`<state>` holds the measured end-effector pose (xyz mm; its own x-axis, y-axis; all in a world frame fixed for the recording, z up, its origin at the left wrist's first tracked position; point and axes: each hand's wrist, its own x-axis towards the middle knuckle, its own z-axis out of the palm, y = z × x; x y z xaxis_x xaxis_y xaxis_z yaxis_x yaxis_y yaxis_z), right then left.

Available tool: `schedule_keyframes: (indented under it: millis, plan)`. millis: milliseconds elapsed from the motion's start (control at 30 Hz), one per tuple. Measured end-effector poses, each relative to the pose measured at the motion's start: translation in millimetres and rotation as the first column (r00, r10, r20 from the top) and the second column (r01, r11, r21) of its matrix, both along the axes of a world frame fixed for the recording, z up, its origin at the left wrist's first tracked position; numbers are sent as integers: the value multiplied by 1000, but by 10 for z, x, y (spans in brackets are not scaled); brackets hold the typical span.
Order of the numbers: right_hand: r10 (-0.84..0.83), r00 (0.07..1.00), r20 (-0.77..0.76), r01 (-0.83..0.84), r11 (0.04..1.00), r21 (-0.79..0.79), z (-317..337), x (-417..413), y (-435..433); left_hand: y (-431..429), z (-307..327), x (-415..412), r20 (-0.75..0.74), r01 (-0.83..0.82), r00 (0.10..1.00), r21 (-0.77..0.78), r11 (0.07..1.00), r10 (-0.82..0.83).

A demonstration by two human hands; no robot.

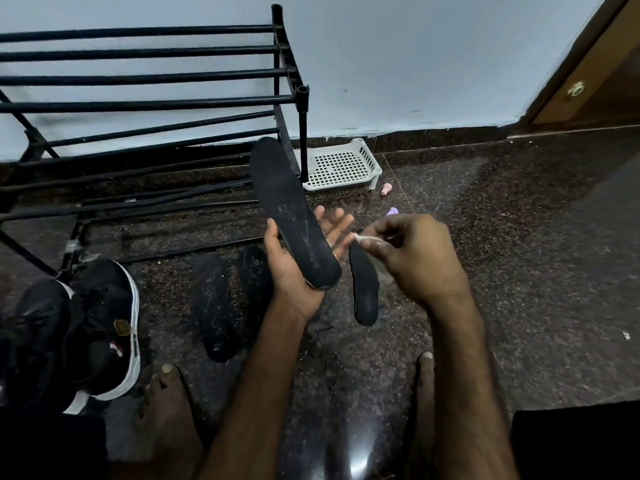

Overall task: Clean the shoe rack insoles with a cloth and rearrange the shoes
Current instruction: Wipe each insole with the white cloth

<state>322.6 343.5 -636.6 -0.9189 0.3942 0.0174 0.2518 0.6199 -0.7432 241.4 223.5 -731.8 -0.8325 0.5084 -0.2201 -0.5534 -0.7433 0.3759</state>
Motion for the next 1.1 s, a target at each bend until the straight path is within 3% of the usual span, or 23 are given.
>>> schedule_keyframes:
  millis: [67, 167, 300, 433, 500, 633, 767, 833, 933, 1000, 1100]
  plan:
    - [37, 998, -44, -35, 998, 42, -55, -118, -146, 38, 20, 43, 5, 16, 1000, -1, 1000, -16]
    - [73, 995, 67, -79, 993, 93, -362, -174, -325, 64, 45, 57, 23, 18, 1000, -13, 1000, -18]
    - [211, 944, 255, -212, 977, -23, -386, -77, -321, 33, -57, 53, 62, -27, 998, -7, 1000, 28]
    - [371, 894, 250, -308, 916, -257, -249, 19, -215, 68, -55, 49, 44, -4, 999, -1, 1000, 4]
    - [252, 955, 155, -203, 939, -278, -228, 39, -133, 77, -20, 40, 25, 33, 999, -22, 999, -33]
    - [-65, 995, -73, 64, 998, -13, -209, -100, -119, 67, -5, 70, 11, 45, 999, -63, 997, -44]
    - [-42, 999, 7, 41, 992, 121, -494, -214, -302, 118, 42, 121, 14, 52, 999, -119, 992, -51]
    - [0, 999, 36, -2, 999, 53, -554, -167, -357, 124, 26, 110, 20, 43, 999, -145, 988, -40]
    - [79, 996, -43, -83, 992, -92, -501, -145, -439, 134, -17, 115, 30, 36, 999, -164, 986, -32]
    - [23, 993, -112, -33, 995, -92, -491, -192, -467, 176, -21, 158, 30, 51, 998, -167, 985, -47]
    - [-92, 992, -89, 98, 993, 59, -586, -242, -393, 203, -36, 194, 10, 24, 1000, -167, 986, -23]
